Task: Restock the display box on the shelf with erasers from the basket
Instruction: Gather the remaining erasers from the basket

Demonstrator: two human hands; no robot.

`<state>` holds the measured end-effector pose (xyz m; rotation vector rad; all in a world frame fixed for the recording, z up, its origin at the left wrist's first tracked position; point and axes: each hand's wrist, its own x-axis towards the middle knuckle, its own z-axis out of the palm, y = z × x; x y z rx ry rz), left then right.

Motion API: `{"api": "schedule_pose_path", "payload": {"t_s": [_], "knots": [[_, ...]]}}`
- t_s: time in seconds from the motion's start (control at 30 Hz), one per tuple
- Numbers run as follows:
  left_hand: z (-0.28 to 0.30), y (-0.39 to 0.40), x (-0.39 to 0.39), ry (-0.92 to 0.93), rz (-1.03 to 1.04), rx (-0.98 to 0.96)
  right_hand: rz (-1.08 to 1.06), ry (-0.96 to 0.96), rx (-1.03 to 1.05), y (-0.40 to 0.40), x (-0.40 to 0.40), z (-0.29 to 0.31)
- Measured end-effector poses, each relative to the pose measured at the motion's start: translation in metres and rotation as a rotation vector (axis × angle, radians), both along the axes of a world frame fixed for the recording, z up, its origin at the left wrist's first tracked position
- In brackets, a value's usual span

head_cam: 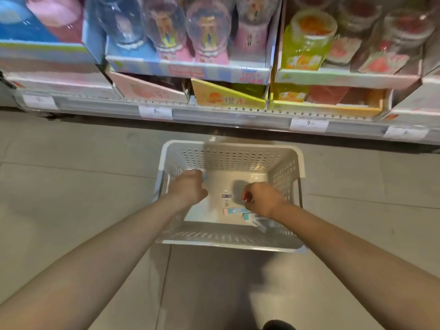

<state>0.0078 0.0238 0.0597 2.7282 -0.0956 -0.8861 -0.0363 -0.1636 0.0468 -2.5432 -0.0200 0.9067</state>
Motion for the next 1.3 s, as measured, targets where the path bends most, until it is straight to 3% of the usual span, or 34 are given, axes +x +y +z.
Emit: {"api": "schedule_pose_path", "payload": {"t_s": [0.47,0.6,1.0,1.2,1.3], "knots": [[-0.084,-0.011,0.020,-0.090,-0.064,0.207,0.327,-0.038,-0.140,0.024,0.009,-0.065],[-0.089,-0.012,0.026,-0.088,-0.024,0.150,0.382,-0.102,-0.176,0.025,0.006,-0.071],[-0.094,-0.014,0.017,0.149,0.052,-0.041,0.487,-0.033,-0.139,0.018,0.023,-0.045],[-0.090,-0.018,-0.004,0.392,0.115,-0.122,0.610,0.316,-0.331,0.007,0.022,-0.040],[-0.086,-0.028,-0.012,0.548,0.193,-0.176,0.667,0.355,-0.419,0.002,0.011,-0.048]]}}
